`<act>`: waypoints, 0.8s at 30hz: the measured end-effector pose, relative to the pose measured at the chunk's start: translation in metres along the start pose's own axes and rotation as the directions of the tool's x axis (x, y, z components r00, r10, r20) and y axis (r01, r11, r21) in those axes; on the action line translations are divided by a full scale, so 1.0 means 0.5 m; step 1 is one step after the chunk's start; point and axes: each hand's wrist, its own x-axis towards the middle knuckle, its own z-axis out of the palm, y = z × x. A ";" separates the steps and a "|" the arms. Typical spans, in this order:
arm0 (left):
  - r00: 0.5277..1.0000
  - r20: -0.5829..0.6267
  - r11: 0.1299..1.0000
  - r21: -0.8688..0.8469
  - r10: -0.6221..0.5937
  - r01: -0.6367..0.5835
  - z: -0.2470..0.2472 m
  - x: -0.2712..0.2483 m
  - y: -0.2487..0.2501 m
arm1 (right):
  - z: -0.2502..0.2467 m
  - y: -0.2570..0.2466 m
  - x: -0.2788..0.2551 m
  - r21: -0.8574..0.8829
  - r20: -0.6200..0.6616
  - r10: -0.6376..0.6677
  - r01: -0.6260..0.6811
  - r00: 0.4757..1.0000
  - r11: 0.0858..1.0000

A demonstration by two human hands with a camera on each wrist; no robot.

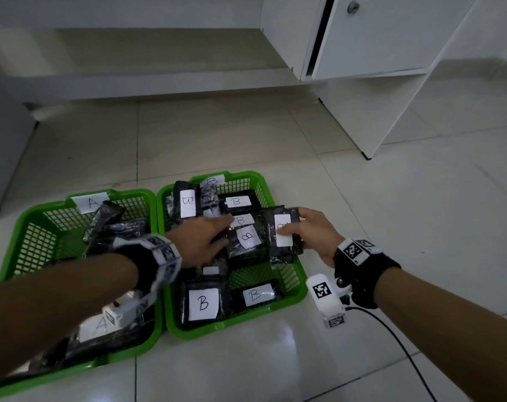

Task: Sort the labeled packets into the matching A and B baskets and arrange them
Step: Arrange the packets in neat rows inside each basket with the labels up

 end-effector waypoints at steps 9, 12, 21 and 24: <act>0.968 0.141 0.741 -0.625 -0.205 0.248 -0.129 -0.020 0.005 | 0.079 -0.047 0.023 0.091 0.102 -0.060 0.050 0.993 0.995; 0.938 0.179 0.414 -0.861 -0.296 0.295 -0.083 -0.002 0.021 | 0.106 -0.046 0.031 0.104 0.097 -0.066 0.055 0.993 0.993; 0.816 0.042 0.311 -0.912 -0.577 0.267 -0.067 0.019 -0.047 | 0.125 -0.064 0.061 0.295 0.085 -0.029 0.003 0.996 0.956; 0.752 -0.080 0.385 -0.891 -0.654 0.241 -0.076 0.026 -0.080 | 0.097 -0.078 0.073 0.202 -0.132 -0.034 0.060 0.991 0.978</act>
